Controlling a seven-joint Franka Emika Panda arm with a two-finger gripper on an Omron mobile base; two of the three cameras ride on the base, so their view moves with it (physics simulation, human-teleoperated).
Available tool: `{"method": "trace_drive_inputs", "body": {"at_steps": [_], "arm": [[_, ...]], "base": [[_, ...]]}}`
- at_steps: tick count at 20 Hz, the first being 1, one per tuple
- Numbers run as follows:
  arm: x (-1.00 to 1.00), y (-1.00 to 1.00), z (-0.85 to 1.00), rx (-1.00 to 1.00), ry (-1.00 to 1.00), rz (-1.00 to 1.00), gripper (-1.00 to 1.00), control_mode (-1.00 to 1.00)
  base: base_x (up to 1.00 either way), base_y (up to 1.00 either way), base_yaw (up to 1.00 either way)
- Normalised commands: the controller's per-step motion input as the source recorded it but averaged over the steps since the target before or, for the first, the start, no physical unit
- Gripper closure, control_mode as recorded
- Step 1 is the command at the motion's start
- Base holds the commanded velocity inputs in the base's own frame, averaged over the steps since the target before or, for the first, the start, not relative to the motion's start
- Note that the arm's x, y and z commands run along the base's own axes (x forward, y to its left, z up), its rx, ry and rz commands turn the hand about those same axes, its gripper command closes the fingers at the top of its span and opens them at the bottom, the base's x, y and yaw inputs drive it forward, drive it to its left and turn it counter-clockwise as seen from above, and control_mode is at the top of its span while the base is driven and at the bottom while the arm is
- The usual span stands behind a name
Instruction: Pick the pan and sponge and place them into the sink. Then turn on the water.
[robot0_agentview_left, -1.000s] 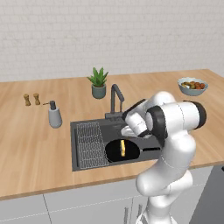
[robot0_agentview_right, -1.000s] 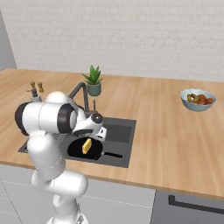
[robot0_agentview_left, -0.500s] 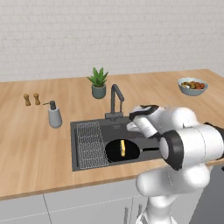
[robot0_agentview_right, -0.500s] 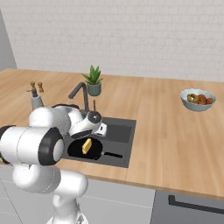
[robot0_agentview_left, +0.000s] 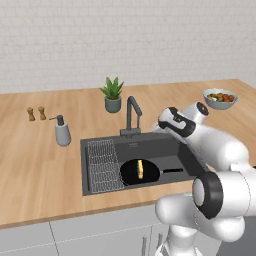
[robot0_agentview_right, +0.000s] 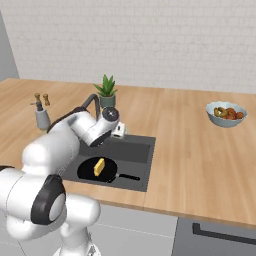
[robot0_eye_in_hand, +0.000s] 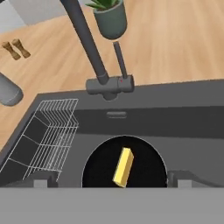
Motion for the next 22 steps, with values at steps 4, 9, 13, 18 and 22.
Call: {"method": "trace_drive_inputs", "body": {"at_steps": [4, 9, 13, 18, 22], "arm": [[0.0, -0.09, 0.27, -0.04, -0.22, 0.17, -1.0, -1.0], [0.0, -0.02, 0.0, -0.1, -0.36, 0.2, -1.0, -1.0], [0.16, -0.07, 0.0, -0.17, -0.31, 0.23, -1.0, -1.0], [0.06, -0.15, 0.03, -0.22, -0.21, 0.18, -1.0, -1.0], [-0.08, -0.01, 0.01, -0.2, -0.23, 0.08, -1.0, -1.0]], "base": [[0.0, 0.0, 0.0], [0.0, 0.0, 0.0], [0.0, 0.0, 0.0], [0.0, 0.0, 0.0], [0.0, 0.0, 0.0]]}}
